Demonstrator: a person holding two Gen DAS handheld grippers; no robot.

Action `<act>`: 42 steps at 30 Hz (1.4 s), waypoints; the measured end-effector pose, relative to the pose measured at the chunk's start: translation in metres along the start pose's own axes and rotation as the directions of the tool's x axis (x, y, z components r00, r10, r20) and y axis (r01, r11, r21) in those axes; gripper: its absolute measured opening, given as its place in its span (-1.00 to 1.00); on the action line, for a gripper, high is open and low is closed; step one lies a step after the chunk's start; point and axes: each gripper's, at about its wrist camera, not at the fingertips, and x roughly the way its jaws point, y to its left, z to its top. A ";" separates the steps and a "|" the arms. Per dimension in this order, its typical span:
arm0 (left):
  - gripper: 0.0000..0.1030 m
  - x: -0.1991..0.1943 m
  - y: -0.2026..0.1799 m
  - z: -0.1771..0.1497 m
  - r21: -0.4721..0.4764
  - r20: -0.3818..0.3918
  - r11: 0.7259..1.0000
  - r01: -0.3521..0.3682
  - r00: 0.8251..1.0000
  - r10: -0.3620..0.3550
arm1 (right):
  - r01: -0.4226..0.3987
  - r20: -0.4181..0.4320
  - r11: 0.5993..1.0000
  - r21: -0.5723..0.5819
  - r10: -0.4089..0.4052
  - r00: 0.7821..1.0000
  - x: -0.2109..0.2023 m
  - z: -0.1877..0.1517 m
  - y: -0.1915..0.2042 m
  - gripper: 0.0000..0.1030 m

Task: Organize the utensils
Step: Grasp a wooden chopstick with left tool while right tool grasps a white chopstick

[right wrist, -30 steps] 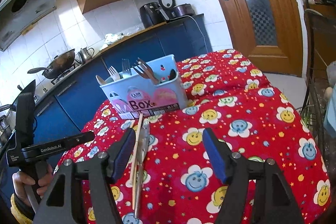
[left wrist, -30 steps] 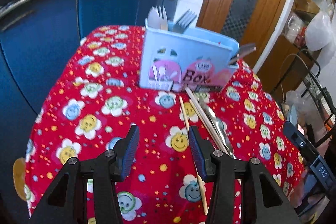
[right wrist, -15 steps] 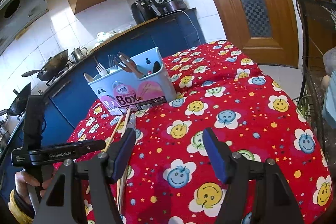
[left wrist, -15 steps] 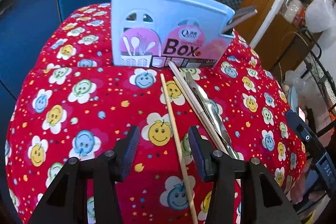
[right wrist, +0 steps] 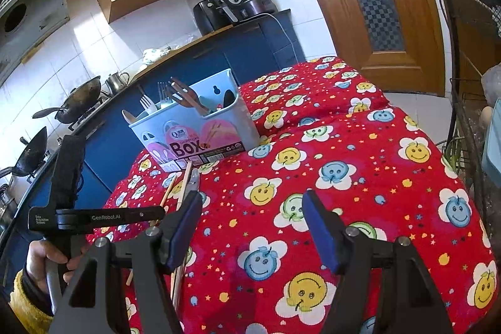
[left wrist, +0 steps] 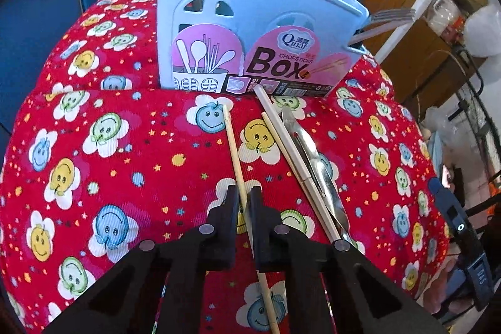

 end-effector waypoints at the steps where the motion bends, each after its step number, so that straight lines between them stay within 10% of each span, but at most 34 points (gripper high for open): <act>1: -0.87 -0.001 0.002 -0.001 -0.007 0.003 1.000 0.007 1.000 -0.007 | 0.000 -0.001 1.000 -0.001 0.000 1.000 0.000 0.000 0.000 0.34; 23: -0.92 -0.058 0.047 -0.019 -0.102 0.231 0.987 0.127 0.968 -0.101 | -0.036 -0.112 0.991 -0.127 0.022 0.993 0.020 0.012 0.053 0.32; 42: -0.92 -0.072 0.067 -0.022 -0.113 0.303 0.978 0.174 0.944 -0.133 | -0.106 -0.362 0.942 -0.318 -0.017 0.932 0.088 0.007 0.115 -0.63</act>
